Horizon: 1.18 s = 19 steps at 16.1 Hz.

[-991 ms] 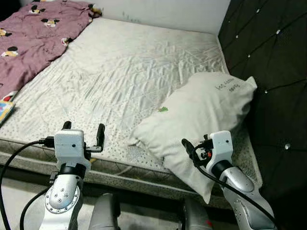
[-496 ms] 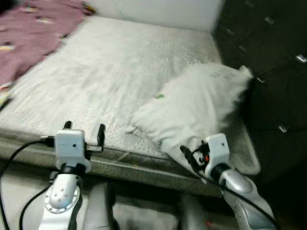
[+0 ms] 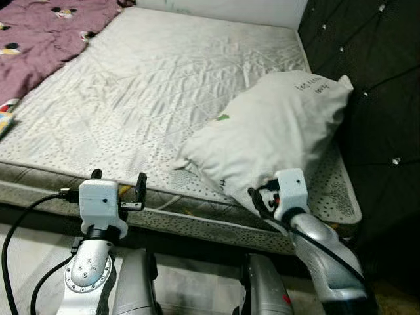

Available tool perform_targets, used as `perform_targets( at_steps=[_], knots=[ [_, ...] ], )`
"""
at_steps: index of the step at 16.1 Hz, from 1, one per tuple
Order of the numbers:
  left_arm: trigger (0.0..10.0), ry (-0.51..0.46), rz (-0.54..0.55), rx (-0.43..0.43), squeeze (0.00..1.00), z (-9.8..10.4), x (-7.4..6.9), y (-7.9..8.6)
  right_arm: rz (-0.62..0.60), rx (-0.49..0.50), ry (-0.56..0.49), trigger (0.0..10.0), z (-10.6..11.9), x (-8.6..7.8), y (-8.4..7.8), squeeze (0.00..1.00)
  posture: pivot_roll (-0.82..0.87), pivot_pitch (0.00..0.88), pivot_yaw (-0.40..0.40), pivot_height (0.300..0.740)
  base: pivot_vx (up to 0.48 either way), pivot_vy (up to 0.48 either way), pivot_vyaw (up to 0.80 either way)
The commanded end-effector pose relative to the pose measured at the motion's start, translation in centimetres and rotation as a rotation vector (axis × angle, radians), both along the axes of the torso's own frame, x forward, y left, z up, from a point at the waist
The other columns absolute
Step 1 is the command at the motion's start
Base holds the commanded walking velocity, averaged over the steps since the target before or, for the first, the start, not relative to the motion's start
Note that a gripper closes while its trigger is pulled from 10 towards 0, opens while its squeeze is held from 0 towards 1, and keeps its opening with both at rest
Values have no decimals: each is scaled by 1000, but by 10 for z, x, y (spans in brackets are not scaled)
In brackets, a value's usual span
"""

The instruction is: Clean up the room

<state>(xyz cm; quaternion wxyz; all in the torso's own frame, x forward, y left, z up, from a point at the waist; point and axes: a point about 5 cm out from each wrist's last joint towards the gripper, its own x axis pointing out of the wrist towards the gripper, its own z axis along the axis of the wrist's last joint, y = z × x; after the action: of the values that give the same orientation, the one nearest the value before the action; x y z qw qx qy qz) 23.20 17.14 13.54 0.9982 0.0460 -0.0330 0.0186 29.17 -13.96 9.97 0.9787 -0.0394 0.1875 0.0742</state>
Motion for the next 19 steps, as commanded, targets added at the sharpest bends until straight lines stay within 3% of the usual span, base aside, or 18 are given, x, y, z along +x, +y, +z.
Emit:
perform_targets(
  at_steps=[1,3,5,9,12,14,19],
  knots=[
    [10000,2,2,4,0,1,-1,0,-55,-19,4,10000,-2,1,-7,0,-56,103,-61,560,0,0,0],
    [10000,-2,4,3,0,3,-2,0,-94,-3,-84,10000,14,8,-10,0,-49,97,-62,560,0,0,0],
    [10000,-2,9,3,0,2,-1,0,-153,-5,-158,10000,25,11,-25,0,-50,94,-63,560,0,0,0],
    [10000,-2,5,2,0,2,-1,-1,-198,-100,-148,10000,19,1,-47,0,-58,90,-61,560,0,0,0],
    [10000,-4,4,3,0,3,0,0,-217,-122,-168,10000,19,-6,-53,0,-57,88,-54,560,0,0,0],
    [10000,0,-4,3,0,3,1,-1,-160,-80,-16,10000,-4,-12,-40,0,-57,92,-50,560,0,0,0],
    [10000,-1,-7,0,0,4,2,-1,-93,22,29,10000,-5,0,-8,0,-44,96,-48,560,0,0,0]
  ],
)
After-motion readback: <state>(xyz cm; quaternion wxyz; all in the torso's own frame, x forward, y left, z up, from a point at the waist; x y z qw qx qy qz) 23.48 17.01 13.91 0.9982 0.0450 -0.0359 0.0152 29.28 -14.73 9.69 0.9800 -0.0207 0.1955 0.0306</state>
